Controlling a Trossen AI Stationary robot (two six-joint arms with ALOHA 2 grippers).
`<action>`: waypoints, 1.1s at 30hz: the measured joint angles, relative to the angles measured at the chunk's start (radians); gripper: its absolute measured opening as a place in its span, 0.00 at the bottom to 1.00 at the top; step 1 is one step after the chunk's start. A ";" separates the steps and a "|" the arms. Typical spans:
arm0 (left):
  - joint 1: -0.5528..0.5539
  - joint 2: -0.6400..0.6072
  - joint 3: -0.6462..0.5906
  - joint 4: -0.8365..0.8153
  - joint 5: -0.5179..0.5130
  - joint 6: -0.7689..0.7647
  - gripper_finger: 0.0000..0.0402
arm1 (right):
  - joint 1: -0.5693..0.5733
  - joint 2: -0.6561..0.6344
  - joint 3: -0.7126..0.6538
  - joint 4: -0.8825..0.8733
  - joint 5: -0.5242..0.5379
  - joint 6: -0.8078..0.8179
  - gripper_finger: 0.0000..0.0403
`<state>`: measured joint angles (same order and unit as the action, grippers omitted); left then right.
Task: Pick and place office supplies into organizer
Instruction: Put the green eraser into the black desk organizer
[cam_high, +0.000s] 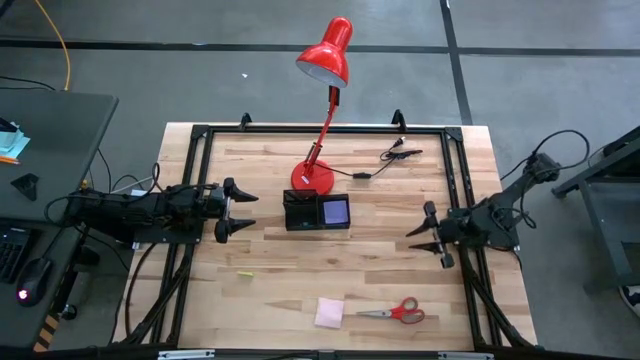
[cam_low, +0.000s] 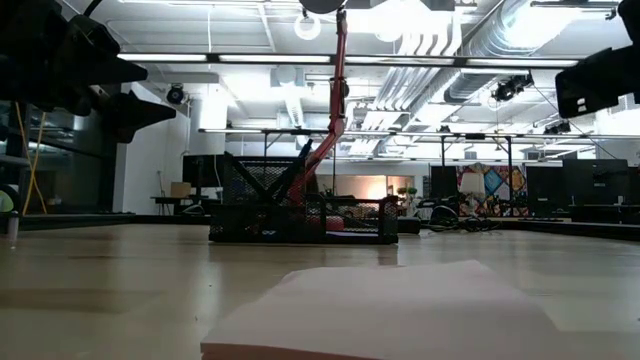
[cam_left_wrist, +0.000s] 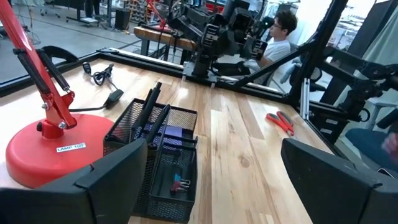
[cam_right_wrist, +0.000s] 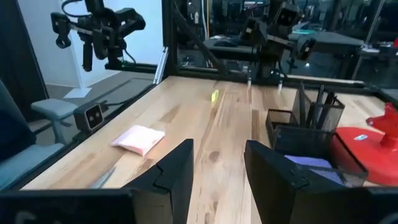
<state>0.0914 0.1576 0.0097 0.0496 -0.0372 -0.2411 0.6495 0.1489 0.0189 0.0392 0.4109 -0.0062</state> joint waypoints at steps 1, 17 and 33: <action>0.000 0.000 0.000 0.000 0.000 0.000 0.89 | 0.000 -0.005 0.000 -0.001 0.005 0.000 0.33; 0.000 0.000 0.000 0.000 0.000 0.000 0.89 | 0.000 -0.005 0.001 -0.005 0.005 0.006 0.33; 0.000 -0.001 0.000 -0.009 -0.090 0.110 0.89 | 0.000 -0.005 0.002 -0.006 0.005 0.006 0.33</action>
<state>0.0917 0.1570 0.0095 0.0401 -0.1270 -0.1314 0.6495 0.1436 0.0204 0.0334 0.4160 -0.0006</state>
